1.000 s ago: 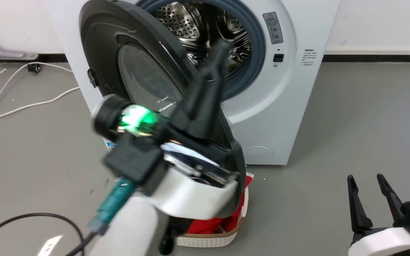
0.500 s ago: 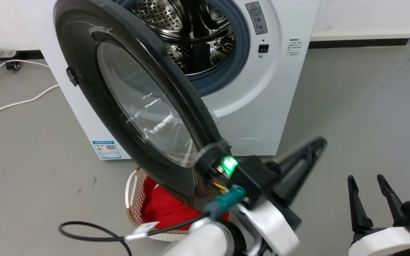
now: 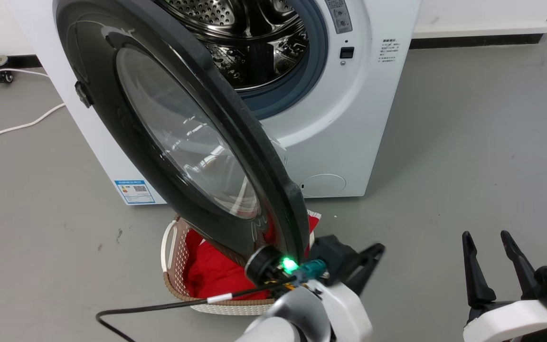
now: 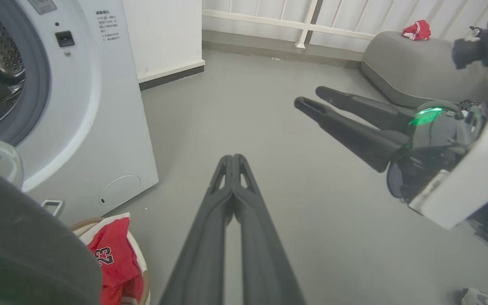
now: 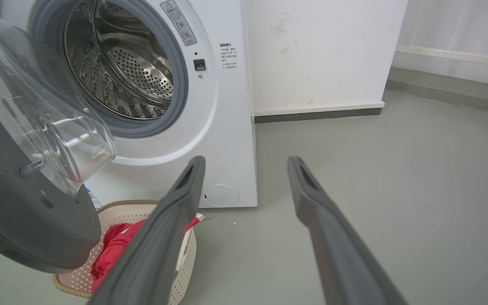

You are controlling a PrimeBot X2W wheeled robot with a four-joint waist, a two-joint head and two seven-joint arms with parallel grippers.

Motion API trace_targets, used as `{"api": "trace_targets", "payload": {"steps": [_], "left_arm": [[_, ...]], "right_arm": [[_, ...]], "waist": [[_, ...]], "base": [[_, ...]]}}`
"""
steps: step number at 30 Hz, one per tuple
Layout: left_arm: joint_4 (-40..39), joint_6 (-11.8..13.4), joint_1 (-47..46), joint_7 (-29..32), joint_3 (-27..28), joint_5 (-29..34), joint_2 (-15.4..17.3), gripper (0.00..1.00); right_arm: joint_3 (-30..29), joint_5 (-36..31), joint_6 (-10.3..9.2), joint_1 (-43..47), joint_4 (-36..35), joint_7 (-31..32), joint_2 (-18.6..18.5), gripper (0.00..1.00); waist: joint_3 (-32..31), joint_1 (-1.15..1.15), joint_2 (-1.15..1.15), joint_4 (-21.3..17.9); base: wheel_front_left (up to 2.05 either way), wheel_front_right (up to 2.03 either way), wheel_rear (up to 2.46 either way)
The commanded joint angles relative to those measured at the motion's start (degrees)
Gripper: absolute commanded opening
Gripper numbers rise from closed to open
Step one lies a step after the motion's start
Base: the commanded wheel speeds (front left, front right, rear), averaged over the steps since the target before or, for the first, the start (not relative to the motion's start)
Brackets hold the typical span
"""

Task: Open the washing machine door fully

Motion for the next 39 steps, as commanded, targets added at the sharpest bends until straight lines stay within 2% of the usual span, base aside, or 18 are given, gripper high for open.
{"api": "trace_targets", "payload": {"steps": [1,10,20,32,39], "left_arm": [[1.06,0.57,0.45,-0.82,0.88,-0.04,0.25,0.0],[6.13,3.38,-0.89,-4.84,5.34,-0.53,1.42,0.0],[7.06,4.82,0.36,-7.67,7.22,-0.78,2.99,0.0],[3.14,7.73,4.73,-8.54,8.91,-1.41,6.77,0.0],[-1.03,10.13,7.51,-8.39,10.04,-1.46,9.19,0.0]], "right_arm": [[0.08,0.18,-0.01,-0.55,0.28,-0.39,0.11,1.0],[0.34,1.38,-0.01,-0.88,1.44,-0.59,0.12,1.0],[-0.08,1.89,-0.01,-1.33,2.19,-0.29,0.12,1.0],[-1.06,2.24,-0.01,-0.93,2.4,-0.08,0.12,1.0],[-1.73,2.35,-0.01,0.08,2.34,0.2,0.11,1.0]], "waist": [[0.08,0.0,0.0,-0.07],[0.32,0.0,0.0,-0.24],[0.1,0.0,0.0,0.29],[-0.56,0.0,0.0,2.6],[-1.62,0.0,0.0,5.37]], "base": [[0.0,0.0,0.0],[0.0,0.0,0.0],[0.0,0.0,0.0],[0.0,0.0,0.0],[0.0,0.0,0.0]]}}
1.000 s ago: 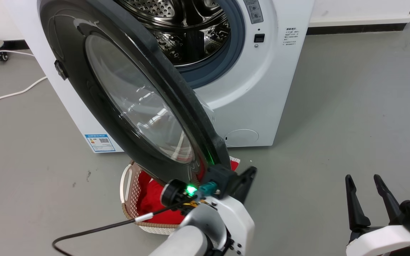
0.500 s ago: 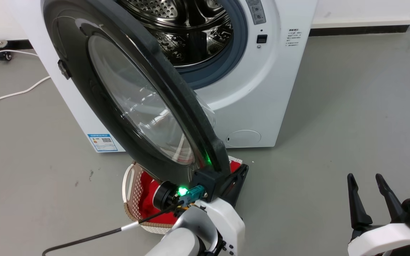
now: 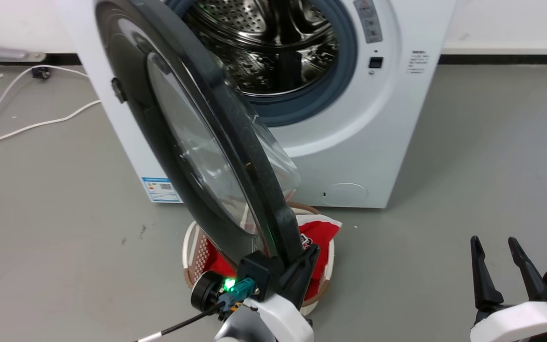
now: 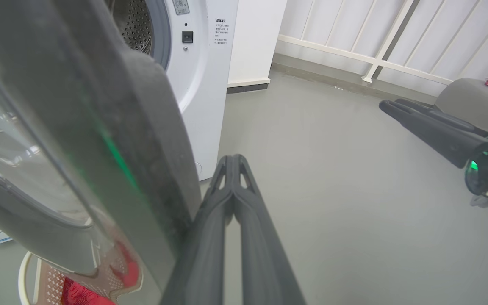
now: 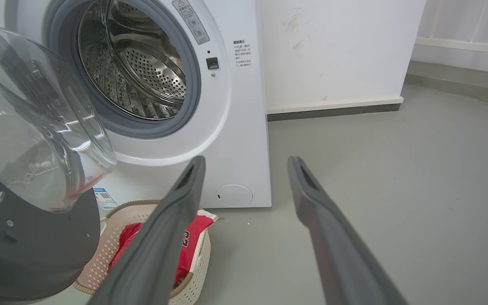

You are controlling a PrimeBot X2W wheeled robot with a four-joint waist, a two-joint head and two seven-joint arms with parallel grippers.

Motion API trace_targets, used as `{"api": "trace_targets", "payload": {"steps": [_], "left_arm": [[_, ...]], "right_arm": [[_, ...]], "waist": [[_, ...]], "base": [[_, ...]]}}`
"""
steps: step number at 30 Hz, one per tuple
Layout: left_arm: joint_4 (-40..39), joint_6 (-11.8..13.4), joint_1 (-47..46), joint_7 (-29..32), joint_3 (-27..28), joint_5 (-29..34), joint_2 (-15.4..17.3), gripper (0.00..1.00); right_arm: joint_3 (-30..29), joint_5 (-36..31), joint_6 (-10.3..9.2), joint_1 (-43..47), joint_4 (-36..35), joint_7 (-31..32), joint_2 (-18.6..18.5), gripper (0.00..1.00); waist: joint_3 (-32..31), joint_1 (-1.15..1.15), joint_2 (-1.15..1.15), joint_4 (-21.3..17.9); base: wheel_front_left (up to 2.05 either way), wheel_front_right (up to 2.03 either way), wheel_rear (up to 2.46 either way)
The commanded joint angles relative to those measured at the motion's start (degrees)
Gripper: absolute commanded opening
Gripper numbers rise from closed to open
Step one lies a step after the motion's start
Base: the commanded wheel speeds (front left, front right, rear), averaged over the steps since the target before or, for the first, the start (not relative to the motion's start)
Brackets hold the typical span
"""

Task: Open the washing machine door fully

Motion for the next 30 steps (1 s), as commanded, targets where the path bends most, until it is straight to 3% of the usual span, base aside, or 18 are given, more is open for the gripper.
{"api": "trace_targets", "payload": {"steps": [1,17,30], "left_arm": [[-0.1,2.22,0.12,0.16,2.7,-0.14,2.87,0.0],[-5.19,2.66,2.22,1.22,0.79,0.46,3.85,0.0],[-6.78,7.73,6.24,-1.48,6.5,-1.88,5.7,0.0]], "right_arm": [[-0.34,0.36,-0.01,0.45,0.06,0.13,0.08,1.0],[-0.6,1.16,-0.01,0.75,0.62,0.01,0.07,1.0],[-0.63,1.46,-0.01,0.28,1.03,-0.39,0.05,1.0]], "waist": [[-0.63,0.0,0.0,1.54],[-2.0,0.0,0.0,12.12],[-1.43,0.0,0.0,23.0]], "base": [[0.0,0.0,0.0],[0.0,0.0,0.0],[0.0,0.0,0.0]]}}
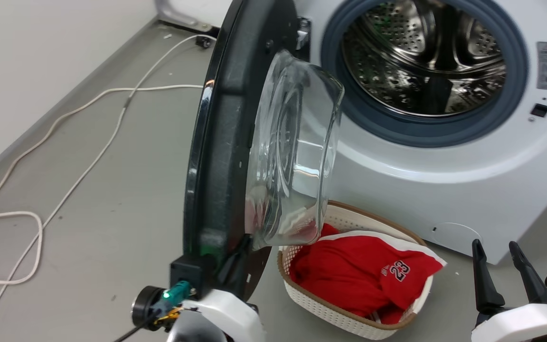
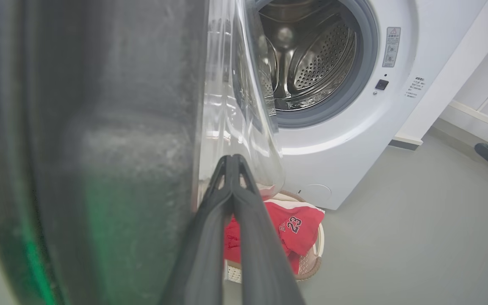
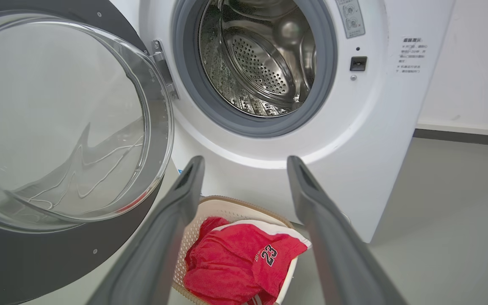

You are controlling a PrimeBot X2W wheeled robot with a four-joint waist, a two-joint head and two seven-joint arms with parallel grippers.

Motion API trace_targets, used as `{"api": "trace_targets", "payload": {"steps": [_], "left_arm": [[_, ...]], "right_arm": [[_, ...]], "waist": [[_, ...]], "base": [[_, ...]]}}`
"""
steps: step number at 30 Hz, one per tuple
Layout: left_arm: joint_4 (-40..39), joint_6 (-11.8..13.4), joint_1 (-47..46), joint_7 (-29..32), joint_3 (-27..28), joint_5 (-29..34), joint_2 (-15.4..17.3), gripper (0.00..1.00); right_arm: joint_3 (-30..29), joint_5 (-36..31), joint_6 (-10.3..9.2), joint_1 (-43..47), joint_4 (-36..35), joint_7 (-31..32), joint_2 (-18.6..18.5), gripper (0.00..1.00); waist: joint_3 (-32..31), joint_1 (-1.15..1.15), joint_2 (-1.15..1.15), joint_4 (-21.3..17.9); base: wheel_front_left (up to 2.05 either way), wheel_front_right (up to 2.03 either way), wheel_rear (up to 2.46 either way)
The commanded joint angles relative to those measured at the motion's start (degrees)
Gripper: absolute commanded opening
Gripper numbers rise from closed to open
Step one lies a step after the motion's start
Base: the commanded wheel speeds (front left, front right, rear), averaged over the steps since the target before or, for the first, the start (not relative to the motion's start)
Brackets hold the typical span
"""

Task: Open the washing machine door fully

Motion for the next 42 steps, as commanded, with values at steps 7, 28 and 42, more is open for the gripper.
{"api": "trace_targets", "payload": {"steps": [7,28,42], "left_arm": [[3.34,0.69,1.06,-2.1,7.1,-3.57,4.31,0.0],[20.33,-5.84,-10.16,-8.39,24.15,-12.93,13.96,0.0],[33.96,-10.7,-18.02,-11.99,27.49,-14.51,16.4,0.0]], "right_arm": [[0.28,-0.6,-0.01,-1.04,-0.41,0.51,0.0,1.0],[0.51,-2.61,-0.01,-4.72,-3.32,3.26,-1.27,1.0],[0.84,-2.04,-0.01,-6.99,-3.06,3.48,-2.67,1.0]], "waist": [[0.57,0.0,0.0,4.33],[9.12,0.0,0.0,-1.7],[11.88,0.0,0.0,-3.04]], "base": [[0.0,0.0,0.0],[0.0,0.0,0.0],[0.0,0.0,0.0]]}}
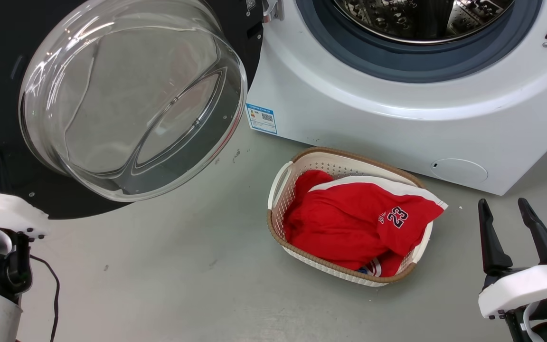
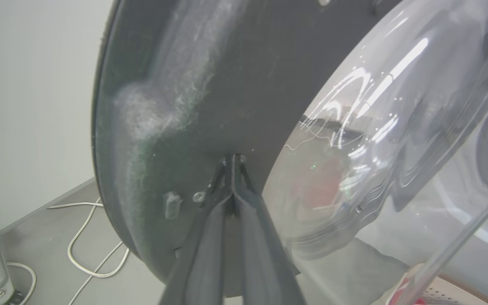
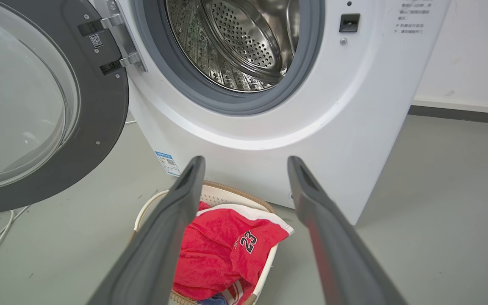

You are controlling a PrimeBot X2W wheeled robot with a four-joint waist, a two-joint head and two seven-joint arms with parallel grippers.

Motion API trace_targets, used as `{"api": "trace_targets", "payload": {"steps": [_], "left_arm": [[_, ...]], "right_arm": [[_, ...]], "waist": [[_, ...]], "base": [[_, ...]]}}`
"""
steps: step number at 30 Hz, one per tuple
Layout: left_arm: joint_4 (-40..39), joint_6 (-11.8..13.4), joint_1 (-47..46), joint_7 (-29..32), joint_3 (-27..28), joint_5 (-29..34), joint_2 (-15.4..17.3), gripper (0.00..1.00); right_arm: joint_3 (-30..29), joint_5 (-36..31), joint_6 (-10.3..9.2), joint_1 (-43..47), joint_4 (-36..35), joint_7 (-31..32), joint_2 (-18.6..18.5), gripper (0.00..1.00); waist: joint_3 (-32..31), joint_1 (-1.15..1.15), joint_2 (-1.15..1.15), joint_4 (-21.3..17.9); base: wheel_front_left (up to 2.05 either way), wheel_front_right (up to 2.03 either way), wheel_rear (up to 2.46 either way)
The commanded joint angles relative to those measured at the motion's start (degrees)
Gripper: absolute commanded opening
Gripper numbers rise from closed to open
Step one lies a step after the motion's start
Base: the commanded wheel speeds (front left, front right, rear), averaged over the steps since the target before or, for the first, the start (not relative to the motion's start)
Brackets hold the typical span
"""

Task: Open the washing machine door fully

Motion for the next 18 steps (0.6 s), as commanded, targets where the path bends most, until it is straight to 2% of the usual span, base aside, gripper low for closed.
{"api": "trace_targets", "payload": {"steps": [1,5,10,18], "left_arm": [[1.49,-0.49,-0.89,-0.6,0.54,-0.21,0.47,0.0],[3.7,-1.29,-1.52,-1.43,0.55,0.14,-0.09,0.0],[3.12,-0.71,0.61,-2.38,0.86,1.22,-1.19,0.0],[-5.62,3.29,9.25,-2.78,1.32,3.78,-2.55,0.0]], "right_arm": [[-0.01,0.47,-0.01,-0.64,0.17,-0.37,-0.29,1.0],[-0.16,0.49,-0.01,-0.43,0.53,-0.55,-0.14,1.0],[-0.21,0.57,-0.01,0.27,1.17,-1.13,0.41,1.0],[-0.26,0.85,-0.01,1.84,2.56,-2.43,1.38,1.0]], "waist": [[-0.11,-0.01,0.0,-0.01],[-0.7,-0.01,0.0,0.13],[-2.54,-0.01,0.0,0.4],[-6.6,-0.01,0.0,0.7]], "base": [[0.0,0.0,0.0],[0.0,0.0,0.0],[0.0,0.0,0.0],[0.0,0.0,0.0]]}}
